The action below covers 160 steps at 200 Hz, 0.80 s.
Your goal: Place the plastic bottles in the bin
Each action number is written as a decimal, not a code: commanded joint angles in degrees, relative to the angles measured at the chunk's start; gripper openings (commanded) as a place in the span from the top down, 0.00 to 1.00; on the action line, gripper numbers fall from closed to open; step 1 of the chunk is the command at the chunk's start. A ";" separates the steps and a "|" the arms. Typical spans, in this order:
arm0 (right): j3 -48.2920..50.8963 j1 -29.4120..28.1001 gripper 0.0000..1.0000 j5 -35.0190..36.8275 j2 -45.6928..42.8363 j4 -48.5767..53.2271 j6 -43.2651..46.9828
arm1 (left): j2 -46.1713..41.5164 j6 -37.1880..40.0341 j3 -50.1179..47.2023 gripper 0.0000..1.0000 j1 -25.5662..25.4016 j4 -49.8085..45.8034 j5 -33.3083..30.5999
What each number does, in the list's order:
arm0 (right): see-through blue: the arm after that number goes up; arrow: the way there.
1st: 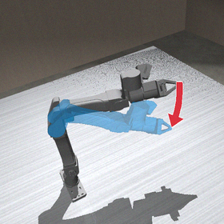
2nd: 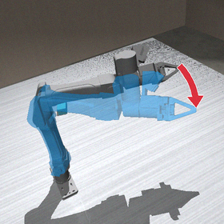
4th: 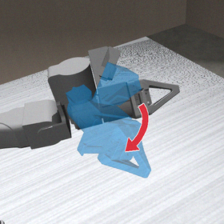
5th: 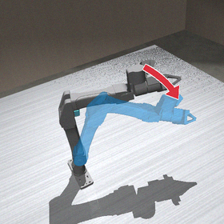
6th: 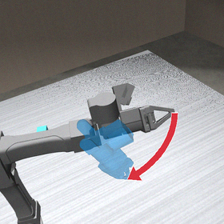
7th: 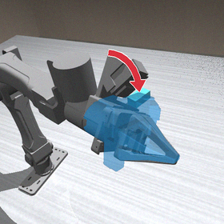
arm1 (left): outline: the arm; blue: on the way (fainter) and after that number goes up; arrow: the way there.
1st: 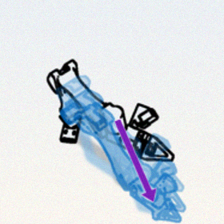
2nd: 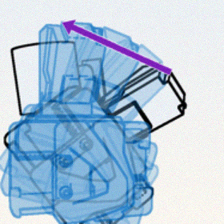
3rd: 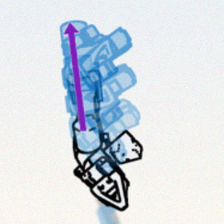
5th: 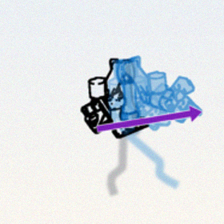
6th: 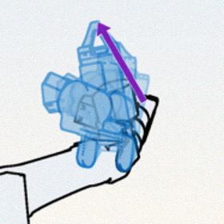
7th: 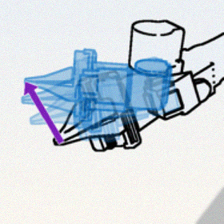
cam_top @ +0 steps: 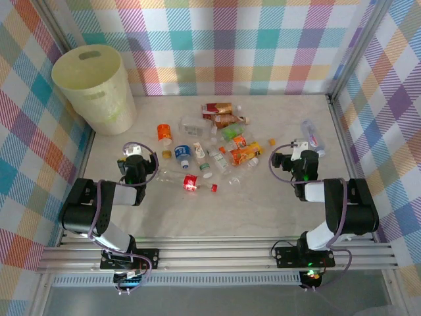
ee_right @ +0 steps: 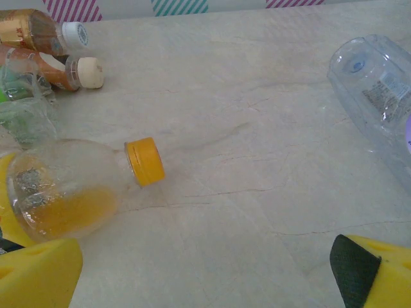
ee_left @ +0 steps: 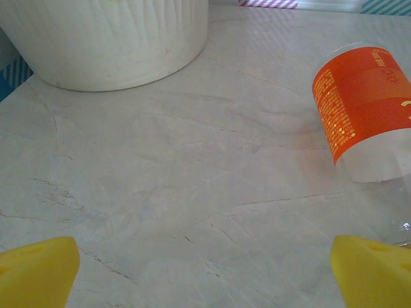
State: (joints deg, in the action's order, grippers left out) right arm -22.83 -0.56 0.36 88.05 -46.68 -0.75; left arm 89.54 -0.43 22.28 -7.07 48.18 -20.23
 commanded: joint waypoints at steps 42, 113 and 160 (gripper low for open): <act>-0.55 -0.22 0.00 -1.33 -0.07 -1.14 0.75 | -0.10 -0.75 0.39 0.00 0.21 0.60 -0.68; -0.63 -0.11 0.00 -1.50 -0.07 -0.92 0.67 | -0.06 -0.73 0.48 0.00 0.21 0.51 -0.62; -0.78 0.12 0.00 -1.94 -0.07 -0.79 0.60 | -0.15 -0.71 0.39 0.00 0.20 0.66 -0.62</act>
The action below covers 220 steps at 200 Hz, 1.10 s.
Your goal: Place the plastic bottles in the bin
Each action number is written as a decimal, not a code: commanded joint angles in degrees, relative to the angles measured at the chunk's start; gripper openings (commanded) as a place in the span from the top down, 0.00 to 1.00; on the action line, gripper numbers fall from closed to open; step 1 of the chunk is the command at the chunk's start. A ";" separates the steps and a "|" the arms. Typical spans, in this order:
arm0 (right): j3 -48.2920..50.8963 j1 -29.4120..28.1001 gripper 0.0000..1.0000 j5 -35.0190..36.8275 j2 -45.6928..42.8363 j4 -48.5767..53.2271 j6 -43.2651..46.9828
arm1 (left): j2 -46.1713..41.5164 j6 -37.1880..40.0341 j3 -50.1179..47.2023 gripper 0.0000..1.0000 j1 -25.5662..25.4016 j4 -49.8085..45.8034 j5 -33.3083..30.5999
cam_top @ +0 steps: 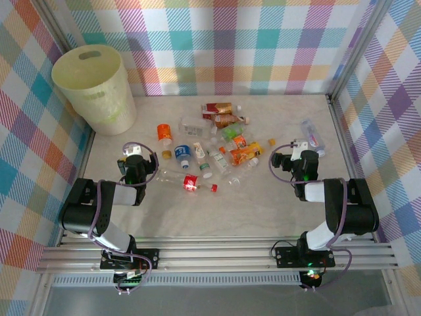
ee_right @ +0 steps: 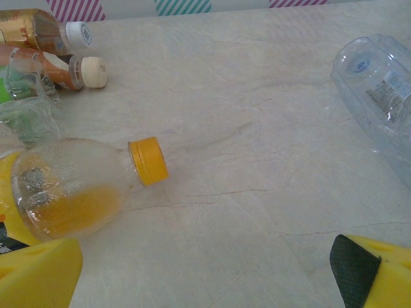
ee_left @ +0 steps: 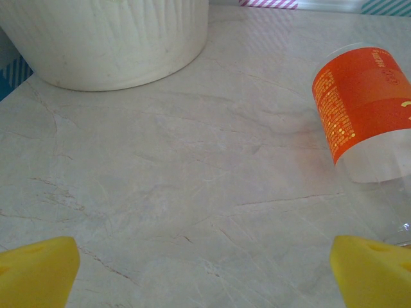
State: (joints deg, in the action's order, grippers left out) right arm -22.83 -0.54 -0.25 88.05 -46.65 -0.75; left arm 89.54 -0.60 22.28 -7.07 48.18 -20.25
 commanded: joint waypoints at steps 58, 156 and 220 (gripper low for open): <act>-0.72 0.45 0.00 -1.94 -0.07 -0.81 0.36 | -0.32 -0.42 0.18 0.00 0.21 1.02 -0.42; -15.53 0.36 0.00 -0.85 -15.29 40.17 -11.16 | -26.54 -12.93 9.27 0.00 -0.01 -35.97 -3.50; -25.82 0.45 0.00 -4.82 -15.36 66.50 -30.74 | -30.92 -30.62 21.52 0.00 -0.22 -72.60 6.76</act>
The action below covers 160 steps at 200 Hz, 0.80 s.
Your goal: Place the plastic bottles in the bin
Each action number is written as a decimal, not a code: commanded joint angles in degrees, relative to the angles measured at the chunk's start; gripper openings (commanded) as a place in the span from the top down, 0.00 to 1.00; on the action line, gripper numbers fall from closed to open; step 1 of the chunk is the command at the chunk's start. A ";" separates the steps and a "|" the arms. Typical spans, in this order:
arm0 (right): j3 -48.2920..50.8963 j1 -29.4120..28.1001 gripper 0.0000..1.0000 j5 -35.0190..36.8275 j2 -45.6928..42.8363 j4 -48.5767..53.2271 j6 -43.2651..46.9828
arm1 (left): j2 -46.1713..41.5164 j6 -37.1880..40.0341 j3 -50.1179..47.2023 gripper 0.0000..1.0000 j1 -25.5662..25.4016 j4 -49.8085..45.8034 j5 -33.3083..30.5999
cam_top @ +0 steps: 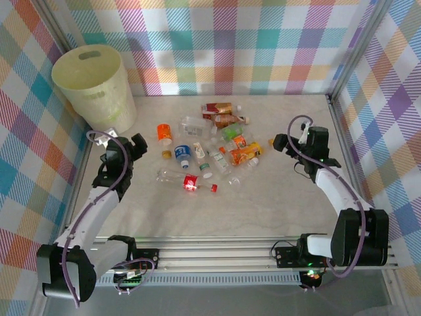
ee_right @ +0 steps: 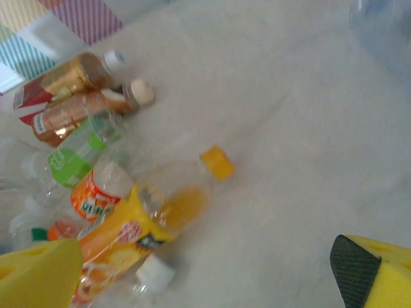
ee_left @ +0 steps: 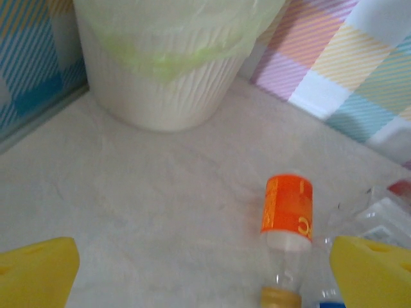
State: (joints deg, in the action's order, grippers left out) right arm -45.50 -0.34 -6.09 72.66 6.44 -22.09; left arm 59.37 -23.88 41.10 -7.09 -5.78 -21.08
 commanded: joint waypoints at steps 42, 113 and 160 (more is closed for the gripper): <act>-12.25 5.23 0.00 8.32 9.82 16.57 4.20 | -3.22 -8.36 1.51 0.00 -0.24 -21.20 17.97; -31.19 7.63 0.00 19.18 32.29 23.24 25.17 | -6.18 -7.05 0.79 0.00 -0.11 -17.78 17.23; -38.49 9.39 0.00 17.85 40.99 26.07 30.71 | -6.31 -7.74 -0.90 0.00 -0.16 -15.53 17.53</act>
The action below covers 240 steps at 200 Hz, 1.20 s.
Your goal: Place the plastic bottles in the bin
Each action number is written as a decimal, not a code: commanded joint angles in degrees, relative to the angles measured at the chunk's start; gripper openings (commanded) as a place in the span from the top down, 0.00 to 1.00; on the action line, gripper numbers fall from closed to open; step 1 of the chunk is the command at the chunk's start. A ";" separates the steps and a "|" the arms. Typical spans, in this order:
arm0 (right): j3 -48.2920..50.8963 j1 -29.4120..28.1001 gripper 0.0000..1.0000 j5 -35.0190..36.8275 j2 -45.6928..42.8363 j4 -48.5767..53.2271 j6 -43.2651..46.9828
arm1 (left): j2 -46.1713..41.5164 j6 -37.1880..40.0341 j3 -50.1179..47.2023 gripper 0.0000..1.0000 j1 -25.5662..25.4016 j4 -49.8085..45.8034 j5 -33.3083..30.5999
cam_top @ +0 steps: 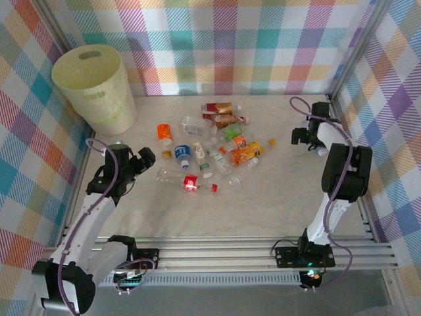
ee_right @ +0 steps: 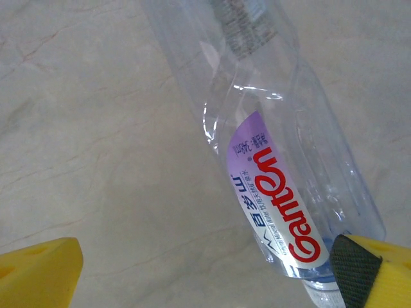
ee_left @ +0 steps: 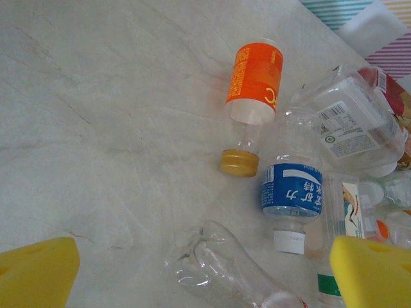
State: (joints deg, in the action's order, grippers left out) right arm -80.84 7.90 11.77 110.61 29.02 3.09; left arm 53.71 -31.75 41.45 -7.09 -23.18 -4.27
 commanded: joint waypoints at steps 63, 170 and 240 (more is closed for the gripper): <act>-9.07 2.46 0.01 -1.58 7.82 7.97 9.24 | 0.65 -1.89 -2.41 0.00 -0.12 3.89 0.48; -19.56 4.05 0.02 -1.28 13.20 12.36 18.84 | 6.72 -1.65 -1.02 0.00 -0.11 5.94 -1.00; -20.33 4.05 0.15 -3.14 16.27 17.55 19.33 | 7.75 -1.59 -1.46 0.00 -0.14 6.75 0.08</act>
State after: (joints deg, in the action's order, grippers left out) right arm -101.43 11.84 10.02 128.16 42.54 21.87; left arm 60.80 -33.63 39.16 -7.09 -17.58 -4.51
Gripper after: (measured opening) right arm 0.890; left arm 0.997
